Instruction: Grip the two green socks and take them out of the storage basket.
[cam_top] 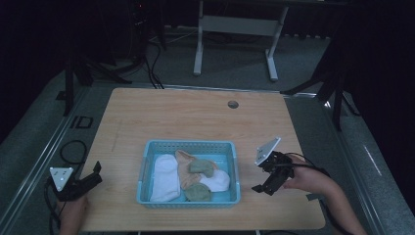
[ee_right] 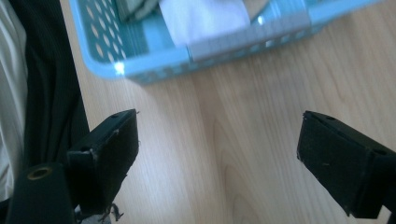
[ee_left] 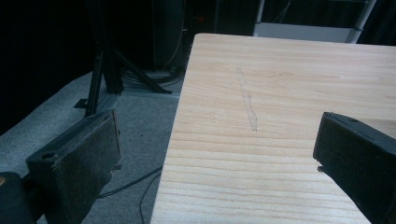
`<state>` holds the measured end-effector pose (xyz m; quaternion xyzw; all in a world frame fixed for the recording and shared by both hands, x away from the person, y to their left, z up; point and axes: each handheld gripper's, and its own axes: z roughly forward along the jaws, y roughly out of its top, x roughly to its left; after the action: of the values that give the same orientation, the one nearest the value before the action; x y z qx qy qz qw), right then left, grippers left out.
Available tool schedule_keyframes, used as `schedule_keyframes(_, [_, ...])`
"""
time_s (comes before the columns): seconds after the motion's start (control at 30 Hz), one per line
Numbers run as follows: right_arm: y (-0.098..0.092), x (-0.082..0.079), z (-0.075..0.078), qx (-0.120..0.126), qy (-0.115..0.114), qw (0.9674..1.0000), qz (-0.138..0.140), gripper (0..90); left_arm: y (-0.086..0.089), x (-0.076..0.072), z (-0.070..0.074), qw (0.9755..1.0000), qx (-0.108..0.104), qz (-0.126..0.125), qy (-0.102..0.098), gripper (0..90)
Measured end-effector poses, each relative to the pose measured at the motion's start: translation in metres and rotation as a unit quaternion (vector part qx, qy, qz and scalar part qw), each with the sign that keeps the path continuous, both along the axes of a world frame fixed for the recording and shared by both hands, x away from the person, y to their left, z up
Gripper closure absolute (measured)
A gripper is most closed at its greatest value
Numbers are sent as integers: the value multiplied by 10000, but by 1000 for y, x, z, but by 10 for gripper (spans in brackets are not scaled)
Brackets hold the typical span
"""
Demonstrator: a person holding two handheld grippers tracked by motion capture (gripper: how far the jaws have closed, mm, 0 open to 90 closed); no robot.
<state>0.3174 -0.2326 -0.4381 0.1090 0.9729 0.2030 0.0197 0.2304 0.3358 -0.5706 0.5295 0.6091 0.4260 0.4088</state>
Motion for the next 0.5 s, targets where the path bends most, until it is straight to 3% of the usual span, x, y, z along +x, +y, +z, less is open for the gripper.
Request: schedule_keyframes(0.5, [47,4,12,-30,-37,9994,329,148,0,0,0,10000,-10,-30,-14,3])
